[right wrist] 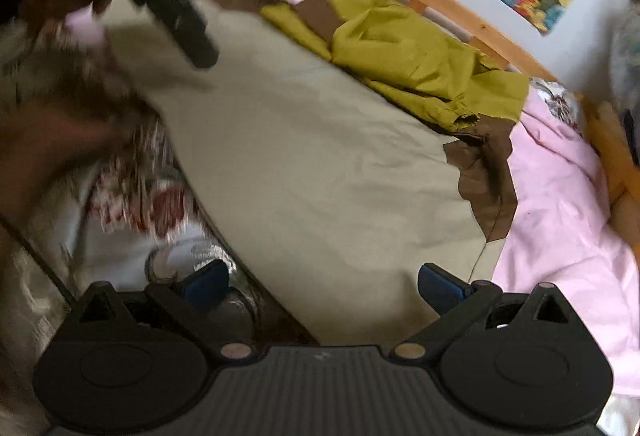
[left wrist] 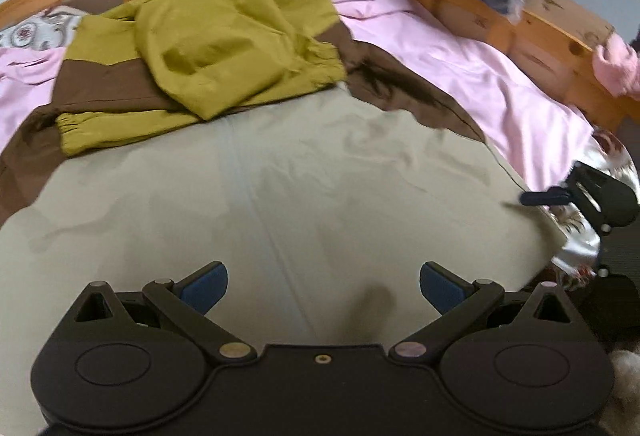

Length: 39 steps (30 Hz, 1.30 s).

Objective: Fold large clothes
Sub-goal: 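Grasp the beige hem of the jacket with both tools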

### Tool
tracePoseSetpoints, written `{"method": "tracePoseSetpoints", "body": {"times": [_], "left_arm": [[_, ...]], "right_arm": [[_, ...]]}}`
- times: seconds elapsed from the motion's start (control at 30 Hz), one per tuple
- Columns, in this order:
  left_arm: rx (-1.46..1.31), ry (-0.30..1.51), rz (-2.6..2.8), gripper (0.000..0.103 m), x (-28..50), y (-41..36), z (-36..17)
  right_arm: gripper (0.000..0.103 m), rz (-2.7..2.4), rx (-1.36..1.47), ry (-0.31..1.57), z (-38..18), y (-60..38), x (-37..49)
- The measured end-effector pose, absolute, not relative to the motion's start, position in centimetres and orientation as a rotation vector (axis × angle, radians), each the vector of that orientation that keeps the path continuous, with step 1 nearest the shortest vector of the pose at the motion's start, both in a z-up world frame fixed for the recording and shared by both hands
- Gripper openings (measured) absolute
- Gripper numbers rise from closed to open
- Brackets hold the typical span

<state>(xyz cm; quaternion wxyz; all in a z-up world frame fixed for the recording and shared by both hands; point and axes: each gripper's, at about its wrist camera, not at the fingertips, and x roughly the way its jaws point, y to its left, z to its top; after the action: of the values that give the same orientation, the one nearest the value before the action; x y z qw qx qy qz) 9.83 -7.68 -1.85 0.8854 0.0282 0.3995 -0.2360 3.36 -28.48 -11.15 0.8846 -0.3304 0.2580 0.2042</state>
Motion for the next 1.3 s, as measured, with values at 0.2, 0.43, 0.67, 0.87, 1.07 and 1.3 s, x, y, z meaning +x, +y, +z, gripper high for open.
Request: {"method": "tracePoseSetpoints", "body": {"times": [0.2, 0.43, 0.67, 0.87, 1.07, 1.3], "left_arm": [[0.104, 0.822, -0.586, 0.102, 9.1, -9.8, -2.0], [0.238, 0.778, -0.696, 0.102, 7.5, -12.6, -2.3], [0.354, 0.743, -0.658, 0.1, 7.2, -14.5, -3.1], [0.417, 0.692, -0.526, 0.077, 7.8, -13.5, -2.5], [0.451, 0.704, -0.374, 0.069, 7.8, -10.0, -1.9], [0.477, 0.733, -0.126, 0.057, 6.7, -3.9, -1.8]], "right_arm": [[0.092, 0.327, -0.657, 0.451, -10.2, -29.4, 3.1], [0.04, 0.358, -0.467, 0.427, -8.0, -31.3, 4.2], [0.015, 0.359, -0.106, 0.399, -5.3, -33.9, 6.8], [0.01, 0.334, -0.077, 0.352, -4.8, -34.3, 6.6], [0.008, 0.3, -0.073, 0.288, -4.1, -34.4, 6.1], [0.007, 0.276, -0.082, 0.268, -3.8, -34.3, 5.7]]}}
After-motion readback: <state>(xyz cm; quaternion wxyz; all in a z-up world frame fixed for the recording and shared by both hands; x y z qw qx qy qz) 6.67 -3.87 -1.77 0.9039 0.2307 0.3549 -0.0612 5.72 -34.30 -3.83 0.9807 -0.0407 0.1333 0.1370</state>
